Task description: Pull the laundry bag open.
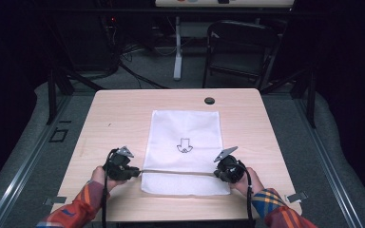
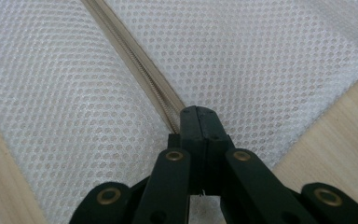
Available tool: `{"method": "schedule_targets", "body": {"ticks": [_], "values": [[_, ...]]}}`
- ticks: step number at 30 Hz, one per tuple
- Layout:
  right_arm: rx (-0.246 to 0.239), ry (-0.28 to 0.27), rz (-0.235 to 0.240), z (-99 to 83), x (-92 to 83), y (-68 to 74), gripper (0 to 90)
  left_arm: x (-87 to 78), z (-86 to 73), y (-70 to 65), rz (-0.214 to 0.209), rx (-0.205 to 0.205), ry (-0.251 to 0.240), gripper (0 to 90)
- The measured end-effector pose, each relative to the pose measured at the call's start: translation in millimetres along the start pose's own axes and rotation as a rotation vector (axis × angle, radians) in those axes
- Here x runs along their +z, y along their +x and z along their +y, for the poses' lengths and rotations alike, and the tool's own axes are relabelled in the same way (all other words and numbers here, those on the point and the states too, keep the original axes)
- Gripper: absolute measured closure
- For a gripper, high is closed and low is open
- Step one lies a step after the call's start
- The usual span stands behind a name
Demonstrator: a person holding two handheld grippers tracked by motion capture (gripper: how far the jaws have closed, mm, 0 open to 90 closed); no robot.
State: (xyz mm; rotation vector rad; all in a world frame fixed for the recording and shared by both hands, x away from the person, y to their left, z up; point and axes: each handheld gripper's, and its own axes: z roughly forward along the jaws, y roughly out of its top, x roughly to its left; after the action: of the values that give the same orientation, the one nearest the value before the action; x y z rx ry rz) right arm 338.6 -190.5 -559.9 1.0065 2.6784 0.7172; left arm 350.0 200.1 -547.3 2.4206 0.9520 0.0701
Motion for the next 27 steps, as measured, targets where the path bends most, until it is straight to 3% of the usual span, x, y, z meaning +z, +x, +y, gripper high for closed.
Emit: {"method": "schedule_targets", "body": {"ticks": [7,8,11,12,17,22,27], "values": [[-0.003,-0.009,-0.001,-1.3,-0.4,0.5,90.0,4.3,2.0,-0.3,0.001,-0.022,0.017,79.6],[-0.011,-0.004,-0.008,-0.3,-0.3,1.6,89.5,3.8,2.5,-0.8,0.0,-0.018,0.013,75.6],[-0.032,-0.01,-0.014,3.1,-3.4,4.2,73.5,2.6,6.1,-6.1,0.004,-0.026,0.018,57.9],[-0.037,-0.013,-0.04,4.3,-5.1,5.3,68.3,2.1,7.2,-7.6,0.003,-0.028,0.014,53.3],[-0.006,-0.046,-0.038,6.2,-16.9,4.5,44.4,-4.4,9.4,-9.9,0.036,-0.041,0.005,30.1],[0.021,-0.04,-0.054,2.0,-29.9,1.6,22.3,-15.9,6.6,-15.5,0.076,-0.051,-0.004,19.1],[0.049,-0.028,-0.06,-5.9,-45.2,-1.4,13.7,-27.1,0.9,-21.8,0.105,-0.057,-0.021,15.0]]}}
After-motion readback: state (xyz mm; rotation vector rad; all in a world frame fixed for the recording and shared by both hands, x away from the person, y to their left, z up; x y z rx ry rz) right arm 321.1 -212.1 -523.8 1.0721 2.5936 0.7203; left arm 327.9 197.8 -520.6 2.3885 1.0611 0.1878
